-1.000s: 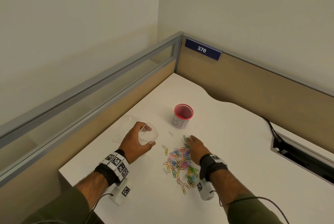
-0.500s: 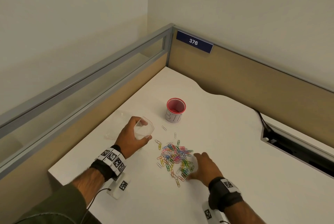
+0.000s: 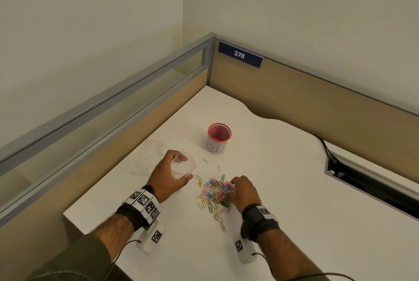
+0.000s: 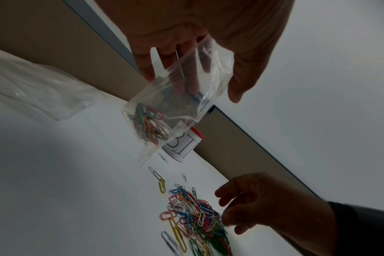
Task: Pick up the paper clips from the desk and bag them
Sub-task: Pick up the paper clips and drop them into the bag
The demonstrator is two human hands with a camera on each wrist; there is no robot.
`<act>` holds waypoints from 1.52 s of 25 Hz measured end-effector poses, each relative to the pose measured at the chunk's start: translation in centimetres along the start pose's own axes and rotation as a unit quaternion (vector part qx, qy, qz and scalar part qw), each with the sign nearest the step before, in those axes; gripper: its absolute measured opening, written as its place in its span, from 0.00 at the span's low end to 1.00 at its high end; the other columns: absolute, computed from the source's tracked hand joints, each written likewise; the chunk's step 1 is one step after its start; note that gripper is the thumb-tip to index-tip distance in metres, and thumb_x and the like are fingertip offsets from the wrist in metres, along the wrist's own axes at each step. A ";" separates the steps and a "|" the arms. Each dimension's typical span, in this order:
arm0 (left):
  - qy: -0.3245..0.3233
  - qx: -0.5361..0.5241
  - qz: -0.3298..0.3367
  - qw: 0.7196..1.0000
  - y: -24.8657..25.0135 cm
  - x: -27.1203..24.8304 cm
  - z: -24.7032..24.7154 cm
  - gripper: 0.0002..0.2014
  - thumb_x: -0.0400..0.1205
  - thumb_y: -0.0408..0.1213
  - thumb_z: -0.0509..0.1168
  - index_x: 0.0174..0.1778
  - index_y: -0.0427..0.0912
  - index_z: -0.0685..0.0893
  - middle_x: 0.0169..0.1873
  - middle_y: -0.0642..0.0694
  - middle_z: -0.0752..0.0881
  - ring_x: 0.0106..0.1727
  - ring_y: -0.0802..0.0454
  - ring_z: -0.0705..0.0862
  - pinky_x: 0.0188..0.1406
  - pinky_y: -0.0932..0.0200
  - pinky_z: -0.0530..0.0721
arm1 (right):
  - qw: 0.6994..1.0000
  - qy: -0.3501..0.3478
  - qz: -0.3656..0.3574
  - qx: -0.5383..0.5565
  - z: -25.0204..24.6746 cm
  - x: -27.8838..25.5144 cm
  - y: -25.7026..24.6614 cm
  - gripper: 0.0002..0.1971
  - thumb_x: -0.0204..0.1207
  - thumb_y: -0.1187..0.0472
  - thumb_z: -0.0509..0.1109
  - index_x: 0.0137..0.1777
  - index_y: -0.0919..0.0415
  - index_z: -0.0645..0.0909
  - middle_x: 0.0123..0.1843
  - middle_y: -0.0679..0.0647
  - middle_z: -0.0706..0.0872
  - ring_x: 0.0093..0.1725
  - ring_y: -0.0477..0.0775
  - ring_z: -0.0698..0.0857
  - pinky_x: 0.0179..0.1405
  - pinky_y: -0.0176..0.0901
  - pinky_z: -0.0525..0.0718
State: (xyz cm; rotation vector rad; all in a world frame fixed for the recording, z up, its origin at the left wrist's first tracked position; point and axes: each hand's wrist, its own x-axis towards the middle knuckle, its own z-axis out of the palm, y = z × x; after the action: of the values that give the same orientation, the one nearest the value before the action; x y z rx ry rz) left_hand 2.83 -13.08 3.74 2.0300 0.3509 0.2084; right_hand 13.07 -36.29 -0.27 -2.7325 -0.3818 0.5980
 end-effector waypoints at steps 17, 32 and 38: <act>-0.002 0.005 0.002 1.000 0.1 -0.2 -0.2 0.27 0.71 0.39 0.80 0.60 0.50 0.73 0.59 0.52 0.81 0.66 0.50 0.80 0.65 0.42 0.85 | 0.994 0.008 -0.060 -0.090 0.5 0.9 -1.5 0.08 0.79 0.66 0.62 0.52 0.64 0.83 0.53 0.60 0.87 0.53 0.60 0.86 0.53 0.46 0.83; -0.018 0.020 0.016 1.000 1.1 0.6 1.7 0.27 0.71 0.39 0.80 0.60 0.50 0.73 0.59 0.52 0.81 0.64 0.52 0.80 0.65 0.55 0.80 | 0.931 0.095 -0.169 0.308 -8.6 -2.7 -11.4 0.01 0.73 0.66 0.75 0.44 0.63 0.88 0.39 0.52 0.90 0.36 0.45 0.88 0.38 0.29 0.86; -0.023 0.021 -0.004 1.000 2.1 1.2 2.5 0.28 0.72 0.40 0.79 0.61 0.53 0.71 0.56 0.52 0.83 0.58 0.52 0.84 0.49 0.68 0.79 | 0.952 0.085 -0.204 0.210 -7.2 -2.4 -13.2 0.02 0.75 0.64 0.73 0.45 0.59 0.87 0.44 0.51 0.89 0.43 0.50 0.87 0.48 0.44 0.89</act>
State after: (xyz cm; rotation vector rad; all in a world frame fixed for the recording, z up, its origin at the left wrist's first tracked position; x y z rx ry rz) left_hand 5.04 -15.62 4.43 2.0720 0.3367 0.1515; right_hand 11.64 -26.77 11.52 -2.1881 -0.6667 0.2872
